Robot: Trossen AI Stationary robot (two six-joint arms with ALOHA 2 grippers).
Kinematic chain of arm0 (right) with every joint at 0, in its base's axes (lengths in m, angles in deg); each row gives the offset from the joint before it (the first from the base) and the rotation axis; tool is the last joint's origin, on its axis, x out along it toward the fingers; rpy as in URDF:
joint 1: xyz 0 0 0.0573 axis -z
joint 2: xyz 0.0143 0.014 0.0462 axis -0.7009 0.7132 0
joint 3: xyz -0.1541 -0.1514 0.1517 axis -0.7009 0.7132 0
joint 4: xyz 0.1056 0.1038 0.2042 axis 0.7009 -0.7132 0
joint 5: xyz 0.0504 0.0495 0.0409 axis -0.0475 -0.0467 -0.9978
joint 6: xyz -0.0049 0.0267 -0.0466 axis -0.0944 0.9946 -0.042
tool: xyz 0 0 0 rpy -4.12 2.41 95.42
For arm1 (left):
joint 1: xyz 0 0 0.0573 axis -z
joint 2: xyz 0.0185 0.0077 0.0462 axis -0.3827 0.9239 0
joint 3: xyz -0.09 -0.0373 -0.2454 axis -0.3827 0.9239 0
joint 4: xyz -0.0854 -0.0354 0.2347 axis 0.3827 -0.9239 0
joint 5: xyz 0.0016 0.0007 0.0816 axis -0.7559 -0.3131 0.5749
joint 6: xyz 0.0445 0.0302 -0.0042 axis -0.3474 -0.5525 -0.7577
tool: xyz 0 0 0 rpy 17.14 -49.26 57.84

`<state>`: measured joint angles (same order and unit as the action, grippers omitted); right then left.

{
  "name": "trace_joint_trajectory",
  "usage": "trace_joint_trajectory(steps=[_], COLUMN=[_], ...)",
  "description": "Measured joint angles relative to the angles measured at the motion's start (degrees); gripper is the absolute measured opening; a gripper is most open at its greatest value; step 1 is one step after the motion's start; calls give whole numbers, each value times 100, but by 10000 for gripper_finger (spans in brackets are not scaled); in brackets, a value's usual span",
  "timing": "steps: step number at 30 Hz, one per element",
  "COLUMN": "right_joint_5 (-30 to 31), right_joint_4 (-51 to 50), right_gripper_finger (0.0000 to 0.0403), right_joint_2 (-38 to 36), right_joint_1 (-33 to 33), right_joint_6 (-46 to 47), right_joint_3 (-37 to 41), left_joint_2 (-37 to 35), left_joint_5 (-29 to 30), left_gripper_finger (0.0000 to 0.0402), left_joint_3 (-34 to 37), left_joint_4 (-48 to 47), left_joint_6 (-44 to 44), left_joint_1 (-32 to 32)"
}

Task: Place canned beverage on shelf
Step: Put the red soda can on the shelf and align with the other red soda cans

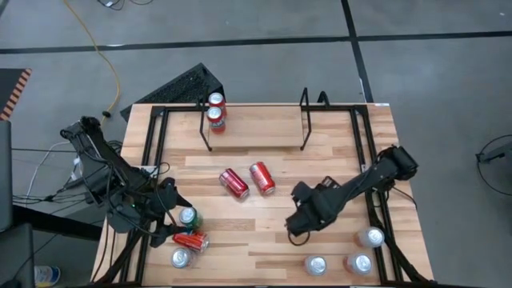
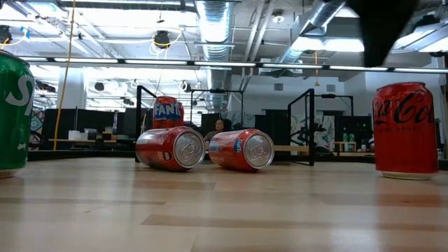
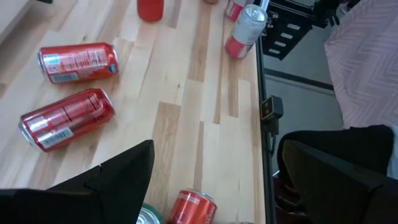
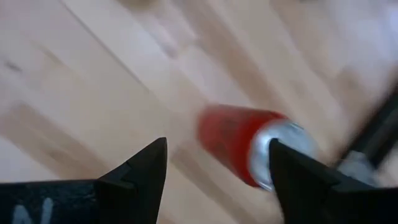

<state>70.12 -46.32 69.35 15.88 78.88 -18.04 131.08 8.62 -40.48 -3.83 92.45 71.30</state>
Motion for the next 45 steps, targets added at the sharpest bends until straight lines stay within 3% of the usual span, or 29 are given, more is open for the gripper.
trace_joint_trajectory(steps=[12, 16, 19, 22, 29, 33, 39, 45], right_joint_5=[348, -46, -587, -710, 259, 623, 670, 684], right_joint_4=[433, 1027, 1050, 1056, 1470, 2157, 3403, 3361], right_gripper_finger=[258, 258, 258, 258, 258, 258, 258, 258], right_joint_2=[-97, -97, -97, -97, -97, -97, -97, -97], right_joint_1=[-19, -1, -137, -288, -210, 63, 669, 1191], right_joint_6=[-347, -710, -775, -779, -759, -1382, -2527, -2683], right_joint_3=[-4, -4, -4, -4, -4, -4, -4, -4], left_joint_2=[26, 28, 28, 28, 28, 81, 457, 879], left_joint_5=[159, 224, 224, 254, 580, 636, 708, 515], left_gripper_finger=[341, 341, 341, 341, 341, 341, 341, 341], left_joint_3=[2, 2, 2, 2, 2, 2, 2, 2], left_joint_4=[-21, -21, -21, -21, -15, 72, 119, 399], left_joint_6=[-74, -45, -46, -179, -287, -282, -322, -194], left_joint_1=[0, 0, 0, 0, 0, 0, 0, 8])
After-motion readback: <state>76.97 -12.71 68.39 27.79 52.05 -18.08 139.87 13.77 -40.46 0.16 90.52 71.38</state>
